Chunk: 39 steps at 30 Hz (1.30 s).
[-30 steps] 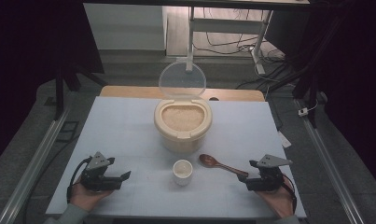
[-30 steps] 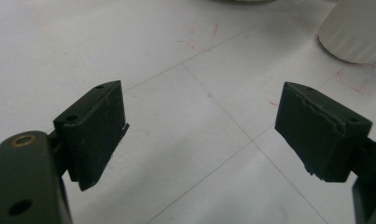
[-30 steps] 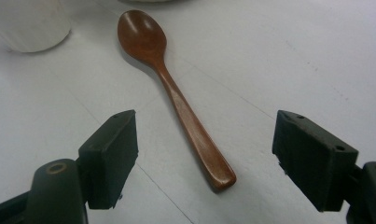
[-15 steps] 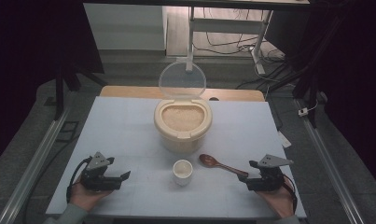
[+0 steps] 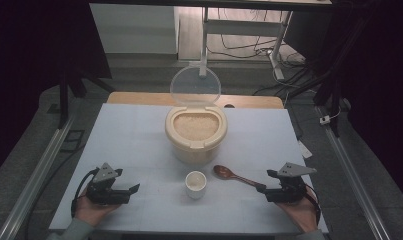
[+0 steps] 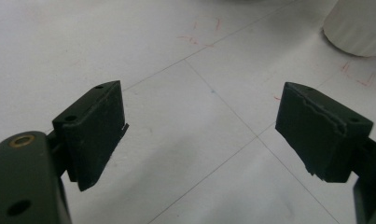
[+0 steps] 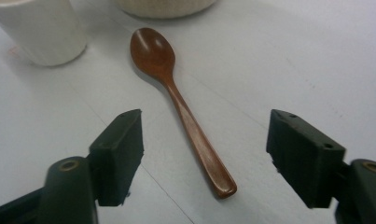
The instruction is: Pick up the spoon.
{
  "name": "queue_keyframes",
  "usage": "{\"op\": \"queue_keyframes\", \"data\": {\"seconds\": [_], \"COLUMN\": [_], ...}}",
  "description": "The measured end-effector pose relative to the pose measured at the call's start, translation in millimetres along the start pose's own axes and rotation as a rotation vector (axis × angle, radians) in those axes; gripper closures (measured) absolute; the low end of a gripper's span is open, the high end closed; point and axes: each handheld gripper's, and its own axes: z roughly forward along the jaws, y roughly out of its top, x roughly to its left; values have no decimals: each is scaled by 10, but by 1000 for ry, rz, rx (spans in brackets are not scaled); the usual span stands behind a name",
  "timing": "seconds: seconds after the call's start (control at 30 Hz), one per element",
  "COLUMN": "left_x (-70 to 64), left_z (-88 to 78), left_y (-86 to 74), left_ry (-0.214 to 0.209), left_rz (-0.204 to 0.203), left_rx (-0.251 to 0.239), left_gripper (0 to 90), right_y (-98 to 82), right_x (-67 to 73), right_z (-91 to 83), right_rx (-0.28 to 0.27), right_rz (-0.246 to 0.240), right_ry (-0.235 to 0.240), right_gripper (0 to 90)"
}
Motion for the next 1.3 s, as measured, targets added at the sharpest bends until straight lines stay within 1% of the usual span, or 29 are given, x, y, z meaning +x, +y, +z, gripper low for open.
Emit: {"op": "queue_keyframes", "data": {"seconds": [0.07, 0.2, 0.3, 0.33, 0.4, 0.47, 0.67, 0.77, 0.83, 0.9, 0.97, 1.1, 1.2, 1.3], "left_x": [14, 14, 4, 2, 1, 3, 13, 9, 7, 6, 11, 19, 14, 11], "left_z": [-1, 5, 12, 14, 16, 20, 24, 28, 30, 29, 29, 31, 25, 26], "left_y": [-3, 0, 3, 4, 4, 2, -2, 0, 0, -1, -4, -10, -10, -10], "left_ry": [-2, -3, -3, -2, -2, -3, -3, -1, 0, 0, 0, 1, 3, 0], "left_rz": [-1, -4, 1, 1, 0, 0, -2, -2, -1, 0, 0, 0, 4, 6], "left_rx": [-1, 3, 9, 11, 12, 16, 18, 19, 20, 20, 21, 23, 22, 22], "left_gripper": [155, 155, 154, 153, 152, 152, 151, 152, 151, 151, 151, 151, 151, 151], "right_y": [44, 181, 285, 319, 390, 466, 704, 801, 847, 874, 883, 849, 814, 781], "right_x": [9, 15, 17, 23, 25, 28, 11, 5, 0, -20, -38, -71, -100, -131], "right_z": [-20, -49, -48, -44, -27, -8, 80, 137, 188, 247, 305, 405, 462, 501], "right_rx": [10, 74, 94, 109, 142, 178, 250, 296, 345, 381, 400, 403, 442, 467], "right_rz": [-3, -33, -46, -54, -83, -100, -164, -183, -192, -200, -201, -194, -203, -208], "right_ry": [3, 14, 49, 53, 57, 65, 92, 106, 117, 131, 138, 157, 147, 147], "right_gripper": [292, 295, 304, 305, 306, 308, 321, 326, 325, 327, 330, 344, 355, 366]}}
